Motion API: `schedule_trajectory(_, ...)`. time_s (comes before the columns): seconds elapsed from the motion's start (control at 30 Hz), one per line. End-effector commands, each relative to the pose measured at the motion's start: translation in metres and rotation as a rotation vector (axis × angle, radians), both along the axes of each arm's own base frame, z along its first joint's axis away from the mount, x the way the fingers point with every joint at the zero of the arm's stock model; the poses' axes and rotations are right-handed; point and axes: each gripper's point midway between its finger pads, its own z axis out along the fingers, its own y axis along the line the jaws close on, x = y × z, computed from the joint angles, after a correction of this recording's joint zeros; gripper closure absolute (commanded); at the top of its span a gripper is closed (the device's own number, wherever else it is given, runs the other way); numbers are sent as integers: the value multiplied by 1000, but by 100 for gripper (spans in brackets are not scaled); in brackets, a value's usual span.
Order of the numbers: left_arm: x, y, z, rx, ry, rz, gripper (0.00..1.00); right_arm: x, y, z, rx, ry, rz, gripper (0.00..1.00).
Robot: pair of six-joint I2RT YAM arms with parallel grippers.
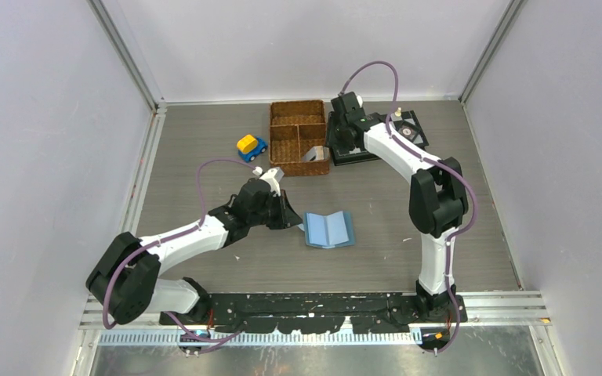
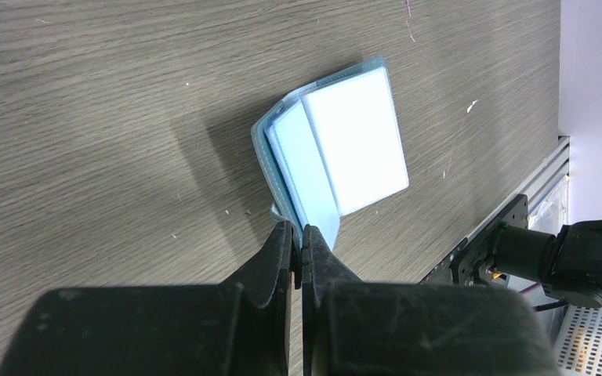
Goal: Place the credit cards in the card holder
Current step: Pick up the credit card from the storage box.
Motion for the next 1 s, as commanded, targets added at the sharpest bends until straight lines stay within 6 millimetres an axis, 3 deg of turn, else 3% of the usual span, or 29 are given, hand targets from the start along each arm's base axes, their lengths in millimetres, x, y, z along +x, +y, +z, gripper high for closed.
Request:
schedule_trajectory(0.0,4,-3,4,-27,-13,0,100,16,9,11,13,-45,17,56)
schedule_trajectory(0.3,4,-2,2,-25,-9,3,100,19,12,-3,-21,-26,16,67)
schedule_trajectory(0.47,4,0,0,-23,-5,5,100,21,12,-3,-32,-35,10,74)
schedule_trajectory(0.67,5,-1,-1,-24,-1,4,100,23,12,1,-58,-55,11,76)
schedule_trajectory(0.8,5,-1,-1,-27,-1,3,100,23,13,0,-78,-53,17,83)
schedule_trajectory(0.97,5,0,-1,-26,1,4,100,22,11,-2,-92,-48,20,84)
